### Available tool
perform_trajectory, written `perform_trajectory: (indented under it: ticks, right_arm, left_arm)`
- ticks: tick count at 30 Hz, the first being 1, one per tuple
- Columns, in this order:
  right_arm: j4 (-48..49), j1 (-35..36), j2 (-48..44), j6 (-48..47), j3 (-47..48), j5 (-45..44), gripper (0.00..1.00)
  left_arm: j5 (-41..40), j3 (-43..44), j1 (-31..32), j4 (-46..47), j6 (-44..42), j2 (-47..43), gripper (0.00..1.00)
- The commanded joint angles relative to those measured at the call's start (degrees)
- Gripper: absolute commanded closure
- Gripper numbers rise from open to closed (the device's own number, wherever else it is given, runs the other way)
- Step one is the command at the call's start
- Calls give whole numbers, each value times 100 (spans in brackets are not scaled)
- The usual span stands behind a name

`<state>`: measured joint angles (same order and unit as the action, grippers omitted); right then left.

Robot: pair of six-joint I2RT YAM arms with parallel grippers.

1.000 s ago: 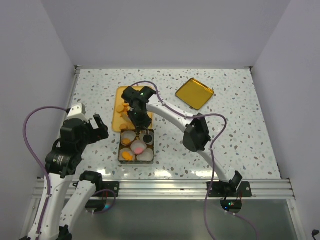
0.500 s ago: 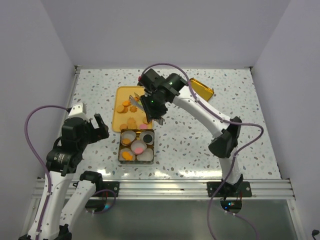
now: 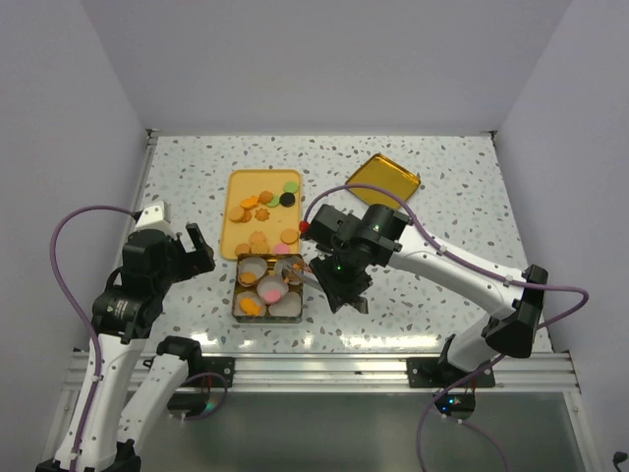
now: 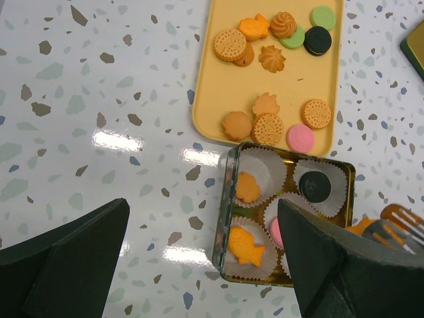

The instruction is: Pack the cookies

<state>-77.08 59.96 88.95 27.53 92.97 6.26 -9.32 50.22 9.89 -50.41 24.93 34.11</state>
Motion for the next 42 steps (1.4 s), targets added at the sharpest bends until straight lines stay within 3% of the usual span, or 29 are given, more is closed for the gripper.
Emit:
perform_trajectory:
  ticks: [1,9,25,31,42]
  right_arm:
    - [123,365,-316,261,-349,165,72]
    - [316,745,-370,473,-894,200,72]
    - [729,780,369,438,-736,-90,74]
    - [677,780,413,446,-649,-143,65]
    - [413,780,387,411,-420,-283,57]
  left_arm:
    - [-8,6,39,181,12,-1,0]
    - [-17,6,39,172,21,-106,0]
    - [-26,14,39,146,-14,-220,0]
    - [-26,32,39,128,-41,-264,0]
    - [-17,23,39,128,-49,-238,0]
